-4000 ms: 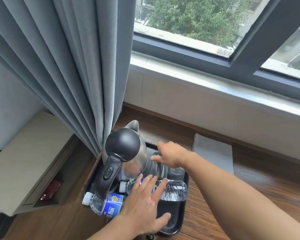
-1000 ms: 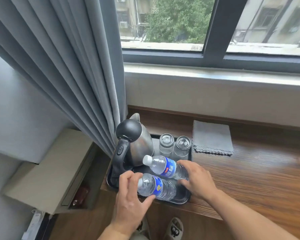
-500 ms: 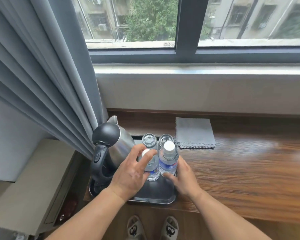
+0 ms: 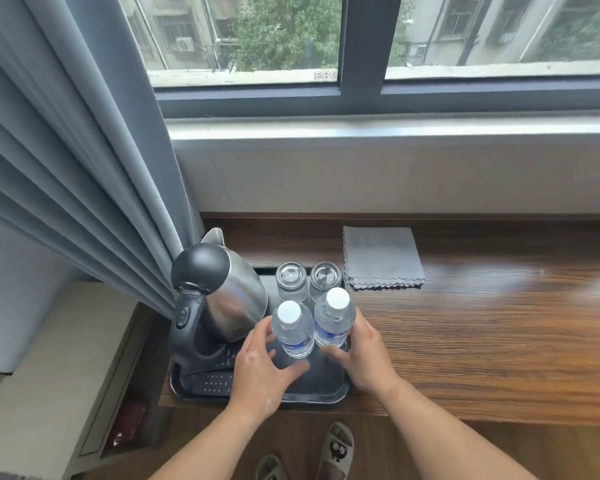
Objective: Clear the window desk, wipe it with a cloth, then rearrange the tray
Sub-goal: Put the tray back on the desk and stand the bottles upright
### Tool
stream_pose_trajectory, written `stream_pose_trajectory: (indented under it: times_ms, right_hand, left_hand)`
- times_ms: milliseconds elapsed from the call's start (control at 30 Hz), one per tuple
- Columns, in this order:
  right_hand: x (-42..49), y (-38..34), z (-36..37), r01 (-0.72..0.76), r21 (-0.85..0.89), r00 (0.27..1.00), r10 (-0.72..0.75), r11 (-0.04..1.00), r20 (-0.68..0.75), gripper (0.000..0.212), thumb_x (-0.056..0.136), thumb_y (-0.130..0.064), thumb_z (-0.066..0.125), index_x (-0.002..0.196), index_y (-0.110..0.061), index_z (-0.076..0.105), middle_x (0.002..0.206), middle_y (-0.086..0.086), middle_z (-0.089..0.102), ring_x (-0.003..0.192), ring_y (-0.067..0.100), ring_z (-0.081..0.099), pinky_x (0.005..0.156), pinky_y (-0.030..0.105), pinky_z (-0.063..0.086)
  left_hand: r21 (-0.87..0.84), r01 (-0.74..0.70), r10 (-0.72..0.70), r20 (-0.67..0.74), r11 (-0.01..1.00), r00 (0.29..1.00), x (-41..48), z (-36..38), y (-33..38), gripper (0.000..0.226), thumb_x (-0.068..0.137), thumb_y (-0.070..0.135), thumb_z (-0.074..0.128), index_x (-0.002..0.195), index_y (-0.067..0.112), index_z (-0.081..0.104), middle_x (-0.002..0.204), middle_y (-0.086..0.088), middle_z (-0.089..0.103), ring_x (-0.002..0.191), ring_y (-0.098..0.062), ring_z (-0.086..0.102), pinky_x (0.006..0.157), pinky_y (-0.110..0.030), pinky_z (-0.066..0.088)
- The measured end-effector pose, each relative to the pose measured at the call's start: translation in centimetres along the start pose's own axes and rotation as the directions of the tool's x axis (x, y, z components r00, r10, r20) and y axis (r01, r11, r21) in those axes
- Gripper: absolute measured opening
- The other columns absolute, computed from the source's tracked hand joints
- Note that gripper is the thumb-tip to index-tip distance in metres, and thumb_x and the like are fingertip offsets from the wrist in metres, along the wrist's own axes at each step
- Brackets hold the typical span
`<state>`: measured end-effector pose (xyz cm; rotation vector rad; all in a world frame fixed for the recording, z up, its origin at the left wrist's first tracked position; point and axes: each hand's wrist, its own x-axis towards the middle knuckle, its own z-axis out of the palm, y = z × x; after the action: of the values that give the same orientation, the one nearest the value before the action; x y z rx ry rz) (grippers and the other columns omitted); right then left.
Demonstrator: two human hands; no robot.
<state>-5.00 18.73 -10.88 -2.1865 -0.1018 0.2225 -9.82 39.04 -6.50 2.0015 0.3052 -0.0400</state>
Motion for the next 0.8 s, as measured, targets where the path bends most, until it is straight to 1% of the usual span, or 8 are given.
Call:
stream_pose_trajectory:
  times_ms: [133,233,300,367,433,567,667,800]
  right_hand:
    - [-0.2,0.4,0.6,0.009,-0.014,0.998,-0.01,1.0,-0.057,0.072,0.075,-0.029,0.09,0.137,-0.029,0.054,0.124,-0.018,0.06,0.114,-0.004,0.054,0.096,0.009,0.04]
    - [-0.3,0.4,1.4,-0.001,-0.023,0.991,-0.002,1.0,-0.131,0.065,0.074,-0.033,0.09,0.131,-0.028,0.06,0.116,-0.018,0.063,0.109,-0.002,0.057,0.09,0.004,0.037]
    - [-0.2,0.1,1.7,-0.011,-0.043,0.983,0.003,0.999,-0.185,0.06,0.073,-0.037,0.09,0.126,-0.028,0.062,0.111,-0.02,0.062,0.103,-0.003,0.056,0.086,0.004,0.038]
    - [0.0,-0.4,2.2,-0.014,-0.054,0.971,0.001,0.998,-0.238,0.055,0.073,-0.037,0.089,0.12,-0.026,0.063,0.106,-0.019,0.061,0.099,-0.002,0.056,0.084,0.011,0.043]
    - [0.4,-0.9,2.7,-0.029,-0.063,0.959,0.01,0.998,-0.282,0.051,0.072,-0.039,0.089,0.114,-0.025,0.062,0.101,-0.018,0.06,0.094,0.001,0.057,0.081,0.019,0.047]
    - [1.1,-0.9,3.4,-0.041,-0.041,0.943,0.025,0.998,-0.333,0.053,0.071,-0.037,0.092,0.112,-0.027,0.06,0.098,-0.023,0.058,0.094,0.005,0.061,0.083,0.03,0.054]
    - [1.4,-0.4,3.9,-0.047,-0.055,0.939,0.025,0.997,-0.342,0.056,0.071,-0.043,0.09,0.113,-0.026,0.057,0.101,-0.02,0.064,0.095,0.009,0.065,0.083,0.039,0.056]
    - [1.1,0.2,3.8,-0.023,-0.081,0.951,-0.004,0.996,-0.31,0.063,0.072,-0.05,0.088,0.12,-0.029,0.054,0.108,-0.018,0.067,0.098,0.008,0.065,0.083,0.035,0.056]
  left_hand:
    - [-0.014,-0.05,0.049,-0.033,0.999,0.998,1.0,1.7,-1.7,0.079,0.06,0.012,0.099,0.111,0.053,0.055,0.116,0.017,0.065,0.108,0.004,0.064,0.096,-0.025,0.057]
    - [-0.007,-0.125,0.124,-0.077,0.992,0.989,2.3,2.3,-3.1,0.071,0.064,0.016,0.098,0.108,0.053,0.058,0.11,0.014,0.069,0.103,-0.007,0.069,0.09,-0.034,0.061]
    - [-0.026,-0.148,0.146,-0.073,0.989,0.987,3.2,2.2,-3.8,0.063,0.067,0.018,0.096,0.107,0.052,0.06,0.11,0.018,0.07,0.103,-0.005,0.07,0.092,-0.039,0.061]
    - [-0.053,-0.148,0.145,-0.065,0.988,0.987,4.2,2.1,-3.9,0.063,0.07,0.016,0.095,0.108,0.053,0.06,0.11,0.022,0.07,0.105,-0.001,0.07,0.094,-0.038,0.06]
    - [-0.098,-0.141,0.138,-0.042,0.985,0.99,5.3,2.2,-4.1,0.064,0.072,0.012,0.093,0.112,0.046,0.057,0.114,0.02,0.071,0.108,0.003,0.068,0.096,-0.037,0.059]
    - [-0.162,-0.141,0.14,-0.012,0.977,0.99,6.8,2.5,-5.3,0.057,0.077,0.007,0.089,0.12,0.026,0.057,0.117,0.01,0.071,0.113,-0.007,0.068,0.101,-0.045,0.056]
    - [-0.152,-0.188,0.19,-0.003,0.97,0.982,6.9,2.4,-5.7,0.061,0.078,0.009,0.088,0.128,0.024,0.058,0.122,0.012,0.07,0.117,0.0,0.064,0.105,-0.038,0.053]
    - [-0.152,-0.204,0.204,-0.017,0.967,0.979,6.6,2.5,-5.8,0.08,0.068,0.015,0.095,0.133,0.038,0.055,0.127,0.014,0.067,0.119,0.004,0.061,0.1,-0.025,0.054]
